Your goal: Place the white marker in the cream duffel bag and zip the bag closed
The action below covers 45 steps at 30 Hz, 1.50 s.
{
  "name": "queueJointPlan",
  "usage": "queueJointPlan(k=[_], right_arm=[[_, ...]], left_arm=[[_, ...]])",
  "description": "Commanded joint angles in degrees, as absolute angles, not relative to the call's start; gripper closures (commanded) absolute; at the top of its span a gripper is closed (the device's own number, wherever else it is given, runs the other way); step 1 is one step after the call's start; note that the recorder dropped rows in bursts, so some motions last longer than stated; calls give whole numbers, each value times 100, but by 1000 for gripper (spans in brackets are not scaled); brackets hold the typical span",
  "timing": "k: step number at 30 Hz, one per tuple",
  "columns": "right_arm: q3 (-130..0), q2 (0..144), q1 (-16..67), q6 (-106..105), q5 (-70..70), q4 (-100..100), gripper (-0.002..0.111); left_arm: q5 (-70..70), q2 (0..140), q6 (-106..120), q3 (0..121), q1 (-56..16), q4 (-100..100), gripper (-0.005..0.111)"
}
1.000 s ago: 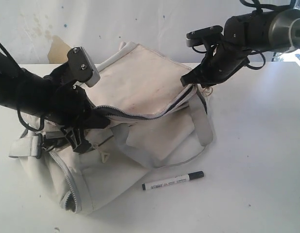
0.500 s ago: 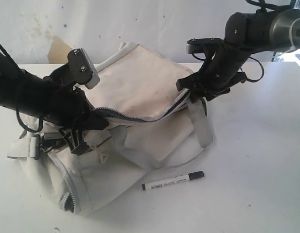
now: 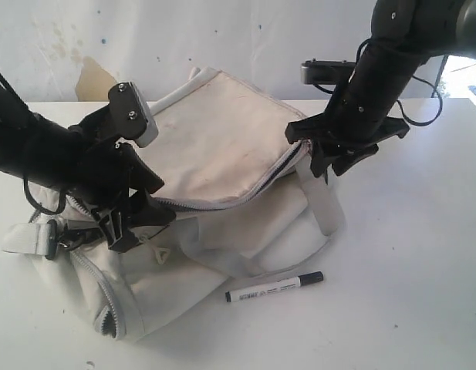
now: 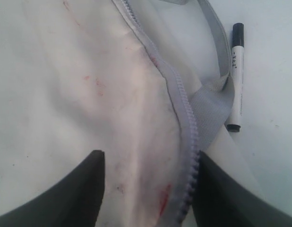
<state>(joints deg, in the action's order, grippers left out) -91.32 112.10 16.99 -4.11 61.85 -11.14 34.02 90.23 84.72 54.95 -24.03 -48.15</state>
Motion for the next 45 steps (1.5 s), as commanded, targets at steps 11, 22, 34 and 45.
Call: queueJointPlan(k=[11, 22, 34, 45], right_arm=[[-8600, 10129, 1665, -261, 6573, -1017, 89], [-6840, 9157, 1665, -733, 5883, -1005, 89], [-6055, 9143, 1665, -786, 4981, -936, 89], [-6055, 9143, 1665, -1504, 4862, -1382, 89]], left_arm=[[3584, 8943, 8415, 5478, -2411, -4444, 68], [3584, 8932, 8280, 5489, -2411, -5027, 106], [1890, 8932, 5529, 6606, -2399, -5042, 106], [364, 8932, 4059, 6606, -1721, -5099, 106]])
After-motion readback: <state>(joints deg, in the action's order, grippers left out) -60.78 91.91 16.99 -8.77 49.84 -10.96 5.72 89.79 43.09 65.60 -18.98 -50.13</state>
